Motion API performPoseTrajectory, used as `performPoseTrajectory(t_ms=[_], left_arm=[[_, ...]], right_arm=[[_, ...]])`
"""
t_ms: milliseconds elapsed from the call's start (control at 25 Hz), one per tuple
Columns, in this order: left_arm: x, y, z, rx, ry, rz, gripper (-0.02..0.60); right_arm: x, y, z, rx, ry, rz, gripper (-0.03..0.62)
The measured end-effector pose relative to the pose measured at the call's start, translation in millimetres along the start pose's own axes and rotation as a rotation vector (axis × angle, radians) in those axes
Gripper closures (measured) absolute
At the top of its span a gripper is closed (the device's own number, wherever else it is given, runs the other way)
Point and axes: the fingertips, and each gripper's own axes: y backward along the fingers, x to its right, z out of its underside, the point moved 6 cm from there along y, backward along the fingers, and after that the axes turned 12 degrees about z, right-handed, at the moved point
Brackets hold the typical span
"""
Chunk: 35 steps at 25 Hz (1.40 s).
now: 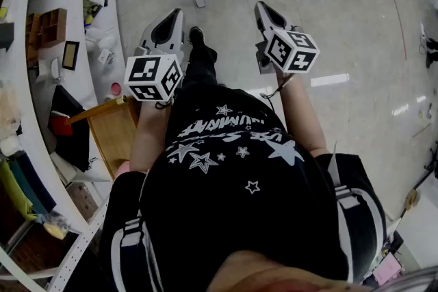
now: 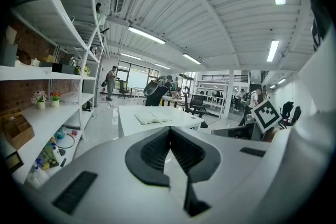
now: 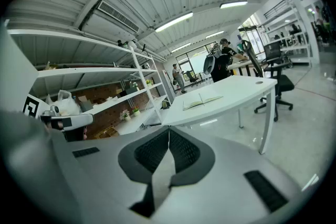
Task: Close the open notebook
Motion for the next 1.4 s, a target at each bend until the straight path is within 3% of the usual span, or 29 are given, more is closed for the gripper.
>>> performPoseTrajectory(t_ms=[560, 1040, 1240, 1400], left_arm=[[-83.5, -85.6, -25.9, 0.013, 0.048, 0.069, 0.568], [-182.1, -152.4, -40.3, -0.015, 0.093, 0.068, 0.569], [-220.3, -172.4, -42.1, -0.025, 0.121, 0.067, 0.569], [-243.6, -186.9, -41.6, -0.043, 0.100, 0.083, 0.569]], right_arm=[[-18.8, -77.4, -73.2, 0.066, 0.108, 0.002, 0.585], [-33.0, -192.9, -113.4, 0.001, 0.163, 0.004, 0.585], [-38.9, -240.6, -119.0, -0.031, 0.186, 0.011, 0.585], [-44.3, -276.2, -111.7, -0.066, 0.197, 0.017, 0.585]])
